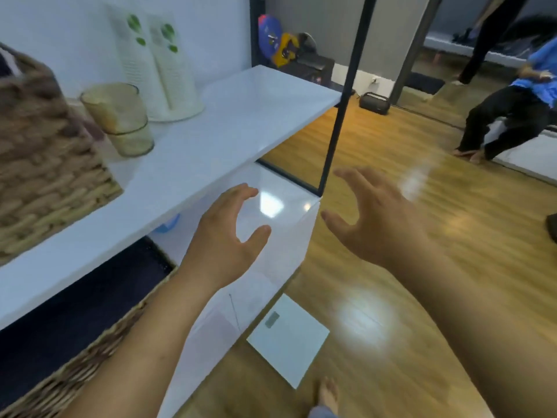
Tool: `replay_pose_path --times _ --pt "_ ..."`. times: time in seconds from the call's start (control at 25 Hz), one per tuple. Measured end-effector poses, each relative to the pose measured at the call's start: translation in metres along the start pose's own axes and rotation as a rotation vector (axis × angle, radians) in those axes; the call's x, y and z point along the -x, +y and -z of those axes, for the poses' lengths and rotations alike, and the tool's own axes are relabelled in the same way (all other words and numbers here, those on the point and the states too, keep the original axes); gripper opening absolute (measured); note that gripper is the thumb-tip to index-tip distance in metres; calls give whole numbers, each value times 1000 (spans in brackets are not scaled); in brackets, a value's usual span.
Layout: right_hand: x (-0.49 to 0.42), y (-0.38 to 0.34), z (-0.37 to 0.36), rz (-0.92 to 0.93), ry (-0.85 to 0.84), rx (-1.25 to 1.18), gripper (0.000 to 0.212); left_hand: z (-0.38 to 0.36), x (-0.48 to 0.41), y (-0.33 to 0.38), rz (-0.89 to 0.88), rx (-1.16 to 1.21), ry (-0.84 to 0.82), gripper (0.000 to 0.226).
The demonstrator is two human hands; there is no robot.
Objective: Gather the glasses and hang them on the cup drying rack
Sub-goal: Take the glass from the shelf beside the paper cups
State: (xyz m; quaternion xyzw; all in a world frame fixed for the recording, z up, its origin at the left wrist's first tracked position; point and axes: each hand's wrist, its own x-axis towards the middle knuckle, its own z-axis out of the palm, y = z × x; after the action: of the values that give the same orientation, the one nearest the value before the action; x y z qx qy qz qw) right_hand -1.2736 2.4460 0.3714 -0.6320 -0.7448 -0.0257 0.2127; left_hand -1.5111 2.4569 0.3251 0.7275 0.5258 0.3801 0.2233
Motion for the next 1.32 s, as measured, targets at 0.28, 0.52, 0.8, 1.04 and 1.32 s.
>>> replay_pose_path --times 0.28,0.52,0.8,1.04,1.32 --pt "-122 5 -23 362 -98 -290 68 10 -26 17 242 -64 375 53" --pt "-158 -41 -75 477 -352 -681 74 20 -34 -10 516 14 571 61" --pt "-220 -111 -122 447 -484 -803 90 57 -111 -69 505 169 791 81" --pt "-267 -178 -171 369 -607 -816 97 88 -169 -121 624 276 871 109" --pt "-282 -210 -218 334 -372 -577 48 81 -173 -138 648 267 901 97"
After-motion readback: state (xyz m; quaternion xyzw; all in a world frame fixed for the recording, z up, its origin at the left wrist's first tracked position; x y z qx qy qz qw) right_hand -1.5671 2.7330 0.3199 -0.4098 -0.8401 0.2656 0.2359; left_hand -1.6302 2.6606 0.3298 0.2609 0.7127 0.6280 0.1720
